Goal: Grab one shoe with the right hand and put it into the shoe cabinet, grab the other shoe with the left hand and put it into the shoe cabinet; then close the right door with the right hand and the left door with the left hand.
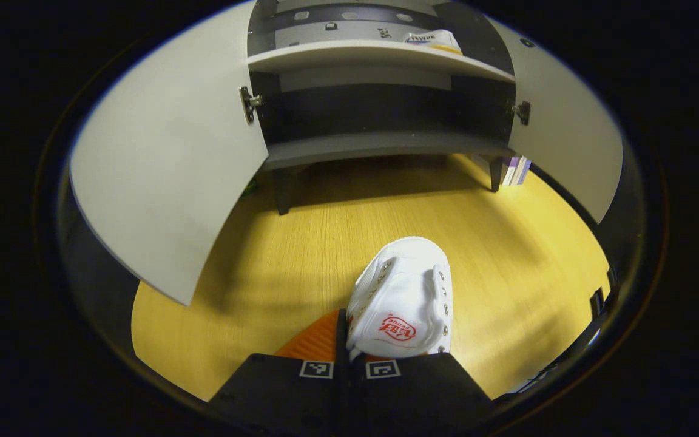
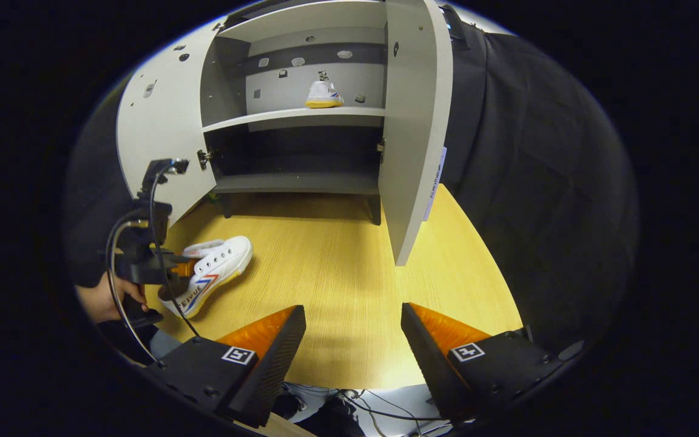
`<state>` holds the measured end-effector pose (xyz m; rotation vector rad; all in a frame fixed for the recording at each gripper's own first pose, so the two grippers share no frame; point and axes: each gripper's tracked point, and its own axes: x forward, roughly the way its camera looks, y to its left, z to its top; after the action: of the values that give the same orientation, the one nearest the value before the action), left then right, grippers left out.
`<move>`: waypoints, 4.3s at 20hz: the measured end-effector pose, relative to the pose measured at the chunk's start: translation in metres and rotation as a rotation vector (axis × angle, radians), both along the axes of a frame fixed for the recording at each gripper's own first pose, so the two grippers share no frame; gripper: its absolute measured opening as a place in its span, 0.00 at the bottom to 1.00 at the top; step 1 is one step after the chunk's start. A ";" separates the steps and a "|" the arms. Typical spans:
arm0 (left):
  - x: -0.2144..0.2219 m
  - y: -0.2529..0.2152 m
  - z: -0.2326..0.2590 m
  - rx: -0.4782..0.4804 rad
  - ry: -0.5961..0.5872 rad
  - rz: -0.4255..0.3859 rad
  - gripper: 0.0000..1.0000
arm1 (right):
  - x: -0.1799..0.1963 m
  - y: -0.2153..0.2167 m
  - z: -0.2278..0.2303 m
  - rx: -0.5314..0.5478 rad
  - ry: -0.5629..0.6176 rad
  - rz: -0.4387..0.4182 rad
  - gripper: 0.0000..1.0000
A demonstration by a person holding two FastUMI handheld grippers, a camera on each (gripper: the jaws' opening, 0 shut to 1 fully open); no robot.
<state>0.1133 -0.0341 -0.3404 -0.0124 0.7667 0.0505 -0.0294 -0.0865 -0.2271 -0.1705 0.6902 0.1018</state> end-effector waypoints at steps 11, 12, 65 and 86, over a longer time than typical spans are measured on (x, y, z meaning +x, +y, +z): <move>0.063 -0.003 0.188 -0.057 -0.151 0.049 0.05 | 0.011 -0.052 0.023 0.046 -0.086 -0.051 1.00; 0.072 -0.004 0.205 -0.072 -0.168 0.047 0.05 | 0.012 -0.060 0.028 0.053 -0.101 -0.070 1.00; 0.266 -0.053 0.482 0.041 -0.537 0.047 0.96 | 0.133 -0.185 0.269 0.193 -0.588 -0.219 0.99; 0.057 -0.068 0.392 0.024 -0.601 0.094 0.95 | 0.215 -0.135 0.329 0.269 -0.571 -0.077 0.98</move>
<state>0.1705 -0.1020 0.0517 -0.0387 0.1642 0.1381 0.1861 -0.2213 0.1017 0.0864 0.1095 0.0667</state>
